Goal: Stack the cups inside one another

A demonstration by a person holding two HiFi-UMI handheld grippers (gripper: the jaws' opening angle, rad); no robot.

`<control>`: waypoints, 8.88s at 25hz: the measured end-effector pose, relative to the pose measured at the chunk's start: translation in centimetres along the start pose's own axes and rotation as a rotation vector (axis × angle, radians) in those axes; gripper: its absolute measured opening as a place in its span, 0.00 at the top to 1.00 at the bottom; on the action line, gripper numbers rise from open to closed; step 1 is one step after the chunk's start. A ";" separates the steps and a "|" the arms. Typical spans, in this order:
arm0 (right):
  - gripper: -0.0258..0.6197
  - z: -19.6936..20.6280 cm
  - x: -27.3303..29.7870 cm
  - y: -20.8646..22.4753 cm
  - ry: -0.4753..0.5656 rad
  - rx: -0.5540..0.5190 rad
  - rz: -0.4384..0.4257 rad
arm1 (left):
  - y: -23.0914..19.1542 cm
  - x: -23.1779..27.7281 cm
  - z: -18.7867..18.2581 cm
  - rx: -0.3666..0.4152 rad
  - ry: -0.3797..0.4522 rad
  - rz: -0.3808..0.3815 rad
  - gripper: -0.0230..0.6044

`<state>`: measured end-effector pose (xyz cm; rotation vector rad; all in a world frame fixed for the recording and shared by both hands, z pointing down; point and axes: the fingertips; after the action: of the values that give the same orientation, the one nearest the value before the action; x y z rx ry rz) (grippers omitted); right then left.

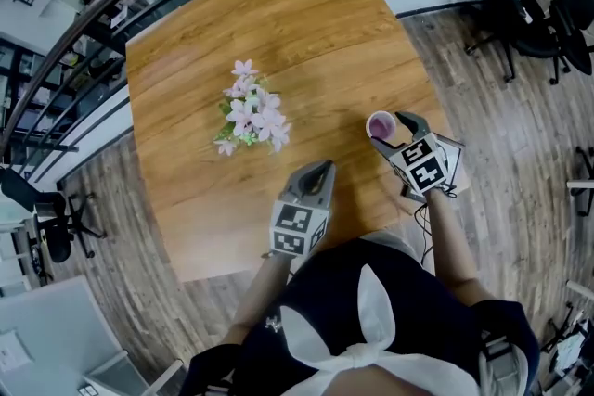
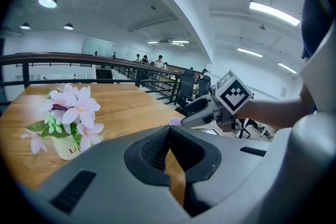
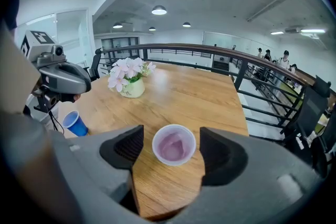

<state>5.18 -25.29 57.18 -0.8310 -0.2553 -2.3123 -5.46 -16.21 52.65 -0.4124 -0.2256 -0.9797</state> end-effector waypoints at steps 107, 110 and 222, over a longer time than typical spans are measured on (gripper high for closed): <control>0.39 0.7 0.0 -33.3 -0.025 -0.285 -0.551 | -0.7 -23.9 11.6 -0.254 0.043 -0.489 0.94; 0.39 1.0 0.7 -33.3 -0.037 -0.295 -0.551 | -1.2 -23.7 11.4 -0.256 0.054 -0.494 0.94; 0.47 -5.4 -9.2 -9.3 0.171 -0.128 0.003 | 0.4 -7.4 1.3 -0.006 0.063 -0.102 0.94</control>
<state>1.87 -15.50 47.58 -0.6889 -0.0315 -2.3999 -9.13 -9.88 51.01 -0.3782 -0.1880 -1.0918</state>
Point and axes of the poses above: the fingertips, and each gripper's own axes: x forward along the fingers, y to its right, z out of its underside, and after that the axes turned 6 degrees about y, right-handed
